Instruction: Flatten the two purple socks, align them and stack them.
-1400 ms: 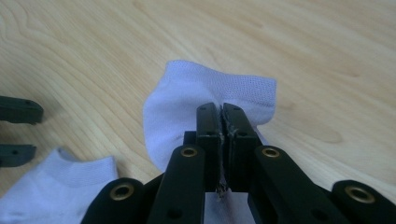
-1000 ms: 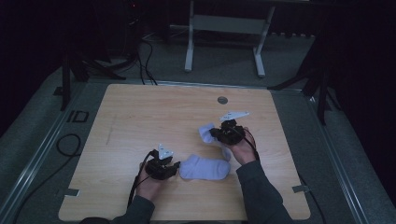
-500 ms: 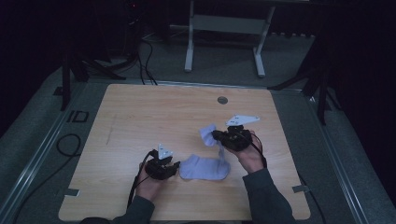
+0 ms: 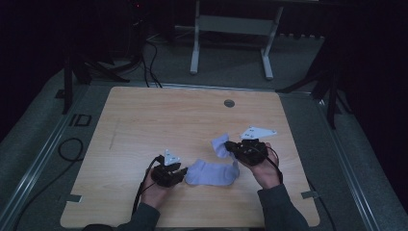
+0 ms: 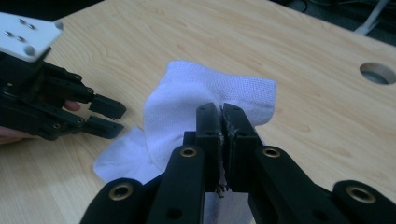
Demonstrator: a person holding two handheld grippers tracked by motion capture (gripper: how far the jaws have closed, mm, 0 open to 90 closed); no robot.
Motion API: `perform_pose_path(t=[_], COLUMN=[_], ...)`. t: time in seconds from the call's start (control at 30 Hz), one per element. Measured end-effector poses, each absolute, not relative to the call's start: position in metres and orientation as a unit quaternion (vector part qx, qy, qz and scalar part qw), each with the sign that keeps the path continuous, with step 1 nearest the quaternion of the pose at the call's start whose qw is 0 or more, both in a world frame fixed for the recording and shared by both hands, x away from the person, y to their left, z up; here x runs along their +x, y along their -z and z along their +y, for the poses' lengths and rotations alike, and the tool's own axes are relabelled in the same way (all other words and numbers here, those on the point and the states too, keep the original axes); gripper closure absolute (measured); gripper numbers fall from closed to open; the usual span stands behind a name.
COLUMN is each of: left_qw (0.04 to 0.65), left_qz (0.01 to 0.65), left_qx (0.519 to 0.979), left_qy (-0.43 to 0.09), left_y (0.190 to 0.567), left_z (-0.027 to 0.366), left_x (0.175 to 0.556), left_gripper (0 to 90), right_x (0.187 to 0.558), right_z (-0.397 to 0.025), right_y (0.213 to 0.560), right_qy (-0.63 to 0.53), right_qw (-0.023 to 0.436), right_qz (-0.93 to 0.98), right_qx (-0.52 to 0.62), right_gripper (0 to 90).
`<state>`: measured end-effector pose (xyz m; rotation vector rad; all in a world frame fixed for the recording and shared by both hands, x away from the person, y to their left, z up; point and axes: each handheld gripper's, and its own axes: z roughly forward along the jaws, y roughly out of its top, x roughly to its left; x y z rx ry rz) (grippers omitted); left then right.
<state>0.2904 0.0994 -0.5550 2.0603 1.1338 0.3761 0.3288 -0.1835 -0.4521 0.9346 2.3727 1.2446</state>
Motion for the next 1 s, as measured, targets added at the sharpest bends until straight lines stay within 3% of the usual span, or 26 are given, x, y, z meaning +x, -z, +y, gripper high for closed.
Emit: perform_pose_path(t=[0.5,1.0], left_qw=[0.361,0.358], left_qz=[0.428,0.428], left_qx=[0.817,0.819], left_qy=[-0.14,-0.136], left_y=[0.559,0.56], left_z=[0.091,0.09], left_x=[0.288,0.288], left_gripper=[78.4,79.3], right_x=[0.324,0.325], right_z=[-0.181,-0.168], right_y=[0.446,0.465], right_qy=[-0.44,-0.431], right_qw=[0.162,0.156], right_qz=[0.823,0.829], right_qx=[0.319,0.322], right_gripper=[86.3,86.3])
